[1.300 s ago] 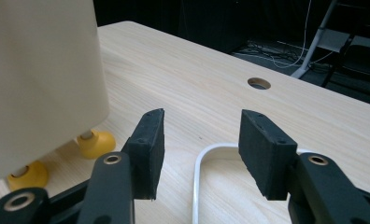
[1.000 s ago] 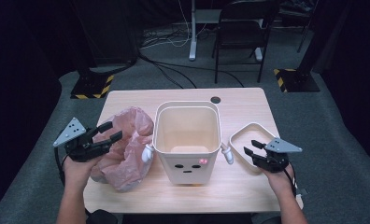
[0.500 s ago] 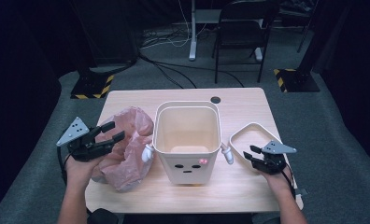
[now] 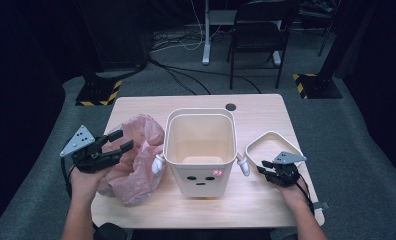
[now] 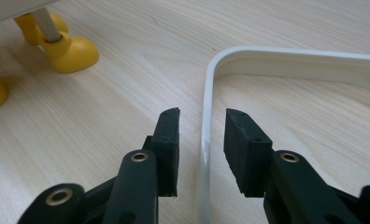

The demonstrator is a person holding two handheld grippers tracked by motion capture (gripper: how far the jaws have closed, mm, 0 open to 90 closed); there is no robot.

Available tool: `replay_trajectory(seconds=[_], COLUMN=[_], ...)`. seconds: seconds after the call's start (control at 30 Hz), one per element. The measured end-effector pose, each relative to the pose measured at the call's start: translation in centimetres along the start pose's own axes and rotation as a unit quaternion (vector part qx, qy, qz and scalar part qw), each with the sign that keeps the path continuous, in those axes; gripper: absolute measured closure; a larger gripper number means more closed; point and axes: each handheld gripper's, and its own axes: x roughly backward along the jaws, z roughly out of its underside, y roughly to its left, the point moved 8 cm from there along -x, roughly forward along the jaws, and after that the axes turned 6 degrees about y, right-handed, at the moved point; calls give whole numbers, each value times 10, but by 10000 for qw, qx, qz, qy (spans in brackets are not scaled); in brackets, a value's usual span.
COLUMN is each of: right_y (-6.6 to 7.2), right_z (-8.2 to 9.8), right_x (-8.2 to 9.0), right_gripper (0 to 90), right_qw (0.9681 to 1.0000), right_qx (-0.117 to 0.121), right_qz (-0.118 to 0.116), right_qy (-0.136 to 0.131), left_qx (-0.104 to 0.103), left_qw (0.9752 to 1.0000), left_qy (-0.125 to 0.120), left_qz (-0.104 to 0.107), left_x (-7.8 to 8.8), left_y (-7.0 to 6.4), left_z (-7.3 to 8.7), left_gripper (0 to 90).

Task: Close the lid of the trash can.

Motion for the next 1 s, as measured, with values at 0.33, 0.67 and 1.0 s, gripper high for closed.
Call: replay_trajectory(seconds=[0.33, 0.67, 1.0], right_y=[-4, -4, -4], right_z=[4, 6, 6], right_x=[-11, -18, -23], right_gripper=[718, 763, 812], right_qw=[9997, 9992, 9988], right_qx=[-68, 3, -41], right_qz=[44, 86, 27], right_qy=[211, 396, 481], left_qx=[7, 7, 1], left_qw=[10000, 10000, 10000], left_qy=[0, 4, -13], left_qz=[4, -14, -27], left_x=[0, 0, 2], left_y=[-1, -1, -1], left_z=[0, 1, 1], left_gripper=[435, 435, 435])
